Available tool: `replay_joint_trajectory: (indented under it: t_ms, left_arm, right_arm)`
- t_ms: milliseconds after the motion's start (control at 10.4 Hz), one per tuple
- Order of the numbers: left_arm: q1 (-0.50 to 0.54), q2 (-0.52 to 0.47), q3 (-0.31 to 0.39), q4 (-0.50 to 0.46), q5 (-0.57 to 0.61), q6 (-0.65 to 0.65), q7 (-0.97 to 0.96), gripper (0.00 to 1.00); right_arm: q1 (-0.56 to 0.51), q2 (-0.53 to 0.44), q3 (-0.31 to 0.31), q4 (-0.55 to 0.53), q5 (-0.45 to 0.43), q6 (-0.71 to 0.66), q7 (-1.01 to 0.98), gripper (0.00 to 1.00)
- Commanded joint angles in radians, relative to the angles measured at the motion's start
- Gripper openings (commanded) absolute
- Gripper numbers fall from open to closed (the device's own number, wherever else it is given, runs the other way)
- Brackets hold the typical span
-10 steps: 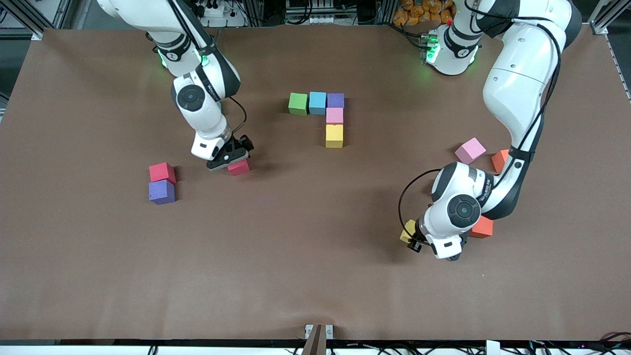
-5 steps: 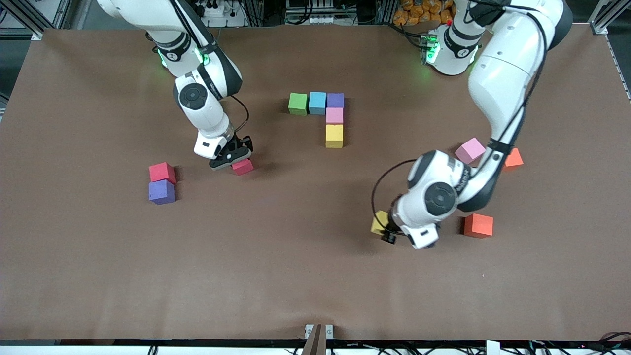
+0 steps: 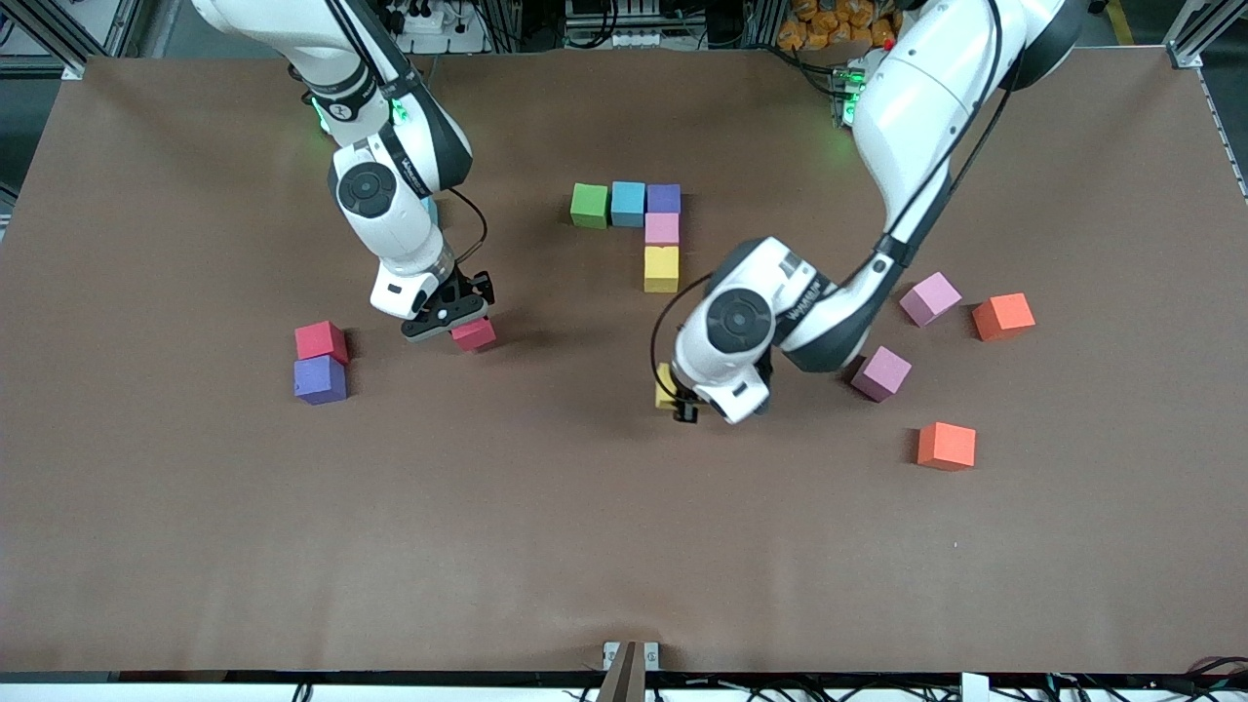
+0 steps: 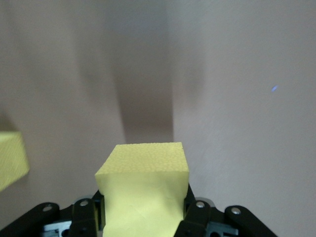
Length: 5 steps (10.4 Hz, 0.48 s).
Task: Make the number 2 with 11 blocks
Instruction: 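Carry the yellow cube with the left gripper while the right gripper lifts pink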
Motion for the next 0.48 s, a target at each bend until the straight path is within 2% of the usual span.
replay_joint_trajectory:
  t_ms: [0, 192, 383]
  left_arm:
    - [-0.006, -0.046, -0.051, -0.051, -0.006, -0.03, -0.169, 0.31]
    - [-0.038, -0.089, -0.065, -0.099, -0.005, -0.032, -0.296, 0.32]
    - [-0.068, -0.097, -0.068, -0.107, 0.001, -0.025, -0.401, 0.32]
  right_arm:
    - [0.006, -0.011, 0.053, -0.005, 0.041, -0.011, 0.034, 0.37]
    - [0.006, -0.013, 0.074, -0.004, 0.061, -0.011, 0.109, 0.37]
    - [0.008, -0.011, 0.077, 0.003, 0.061, -0.01, 0.208, 0.37]
